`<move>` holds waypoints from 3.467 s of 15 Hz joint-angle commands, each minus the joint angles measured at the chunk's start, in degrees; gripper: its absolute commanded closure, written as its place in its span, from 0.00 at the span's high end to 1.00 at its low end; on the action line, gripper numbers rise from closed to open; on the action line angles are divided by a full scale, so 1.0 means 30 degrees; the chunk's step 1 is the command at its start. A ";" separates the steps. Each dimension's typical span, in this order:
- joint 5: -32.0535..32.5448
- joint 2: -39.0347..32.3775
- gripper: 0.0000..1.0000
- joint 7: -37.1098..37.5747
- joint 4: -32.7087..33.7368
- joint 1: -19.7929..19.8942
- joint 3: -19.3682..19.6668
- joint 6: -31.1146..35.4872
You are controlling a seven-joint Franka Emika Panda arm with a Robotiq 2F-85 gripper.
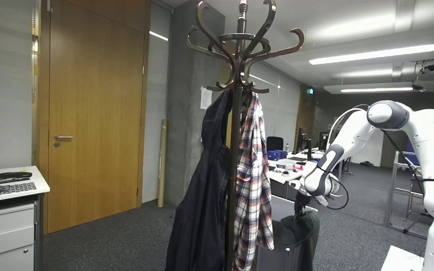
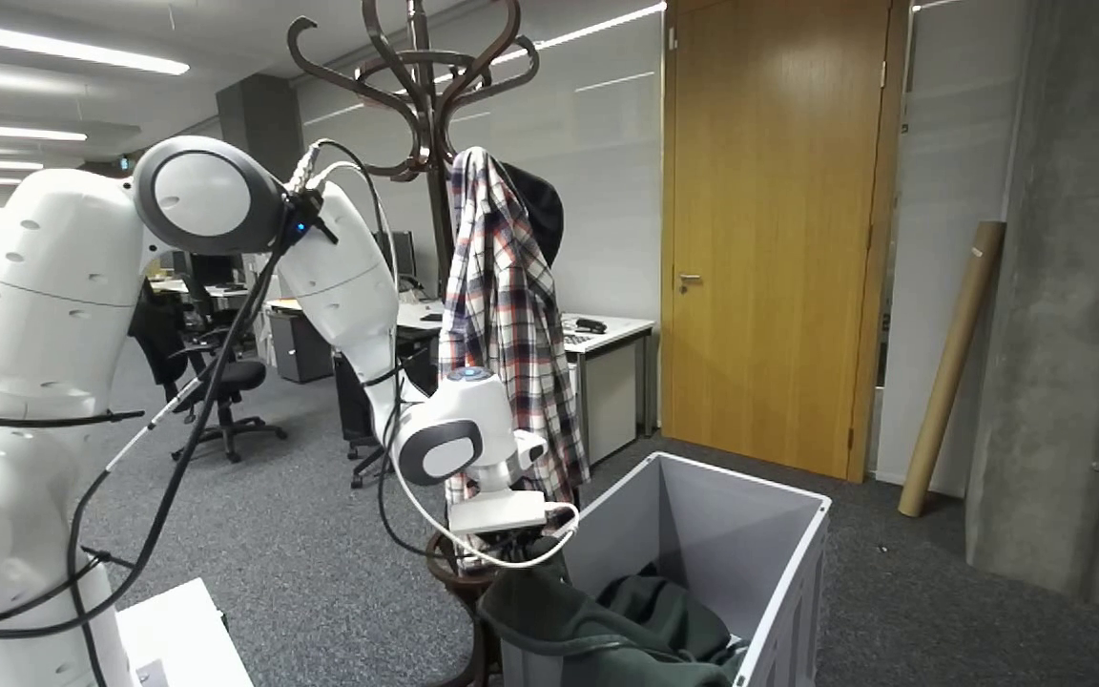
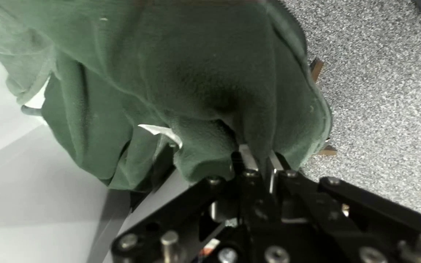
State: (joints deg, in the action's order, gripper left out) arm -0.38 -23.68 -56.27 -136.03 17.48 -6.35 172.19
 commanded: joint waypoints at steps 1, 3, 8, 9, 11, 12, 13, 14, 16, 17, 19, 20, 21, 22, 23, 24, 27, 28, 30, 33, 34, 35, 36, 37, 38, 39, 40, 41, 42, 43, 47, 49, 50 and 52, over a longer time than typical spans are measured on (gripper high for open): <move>-0.0122 0.2792 0.01 0.0326 -0.0358 0.1212 -0.0683 -0.0297; -0.0357 0.3595 0.02 0.0395 0.0005 0.1185 -0.0415 -0.0027; -0.0244 0.3588 0.02 0.3005 0.2006 0.0184 0.1144 0.1259; 0.0262 0.3221 0.02 0.4098 0.2463 -0.0310 0.1841 0.1846; 0.1257 0.2627 0.02 0.6344 0.3102 -0.1806 0.3752 0.2680; 0.1657 0.2363 0.33 0.7194 0.3312 -0.2639 0.4737 0.2906; 0.1865 0.2137 0.34 0.7787 0.3427 -0.3360 0.5515 0.3003; 0.2012 0.1946 0.40 0.8318 0.3462 -0.4081 0.6288 0.3053; 0.2048 0.1886 0.56 0.8718 0.3130 -0.5076 0.7156 0.2922; 0.1936 0.1991 0.63 0.8711 0.2883 -0.5374 0.7323 0.2818; 0.3425 0.2639 0.78 0.9937 0.2194 -0.4412 0.6383 0.2862; 0.3684 0.2908 0.85 1.0431 0.1901 -0.4262 0.6233 0.2822; 0.3715 0.3357 0.93 1.1002 0.1499 -0.4159 0.6283 0.2353; 0.3665 0.3658 0.99 1.1478 0.1153 -0.4033 0.6276 0.2116; 0.3518 0.3945 1.00 1.1935 0.0731 -0.3843 0.6344 0.1984; 0.3444 0.4151 1.00 1.2343 0.0311 -0.3626 0.6551 0.1988; 0.3029 0.4757 1.00 1.3791 -0.0848 -0.2855 0.7191 0.1527; 0.2712 0.4939 1.00 1.4134 -0.1217 -0.2402 0.7067 0.1269; 0.2515 0.4690 1.00 1.5219 -0.1487 -0.2053 0.7536 0.0847; 0.1480 0.4239 1.00 1.6841 -0.1668 -0.1439 0.7505 0.0380; 0.0528 0.4347 1.00 1.7021 -0.1871 -0.1012 0.6875 0.0245; 0.1768 0.3856 1.00 1.6577 -0.1380 -0.1456 0.7476 0.0572; 0.1668 0.3790 1.00 1.6591 -0.1430 -0.1406 0.7431 0.0564; 0.1684 0.3735 1.00 1.6589 -0.1427 -0.1416 0.7431 0.0564; 0.1687 0.3705 1.00 1.6590 -0.1426 -0.1435 0.7428 0.0564; 0.2356 0.3579 1.00 1.6849 -0.1518 -0.1926 0.7943 0.1143; 0.4121 0.2871 1.00 1.8770 -0.1150 -0.3857 1.0169 0.1550; 0.5517 0.1766 1.00 2.0731 -0.0275 -0.4941 1.1907 0.1812; 0.5575 0.0999 1.00 2.2100 0.0406 -0.6179 1.3156 0.1333; 0.5696 0.0283 1.00 2.3733 0.0770 -0.7914 1.4698 0.1135; 0.4854 -0.2742 1.00 2.8995 0.1934 -1.2701 1.8305 -0.0761; 0.3404 -0.3742 1.00 2.9928 0.2353 -1.3693 1.8297 -0.2151; 0.2965 -0.3812 1.00 3.0100 0.2480 -1.3771 1.7911 -0.2872; 0.2411 -0.3997 1.00 3.0403 0.2879 -1.3472 1.7062 -0.3891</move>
State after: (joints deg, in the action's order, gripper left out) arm 9.22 -34.25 33.29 -129.94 -23.45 46.45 165.04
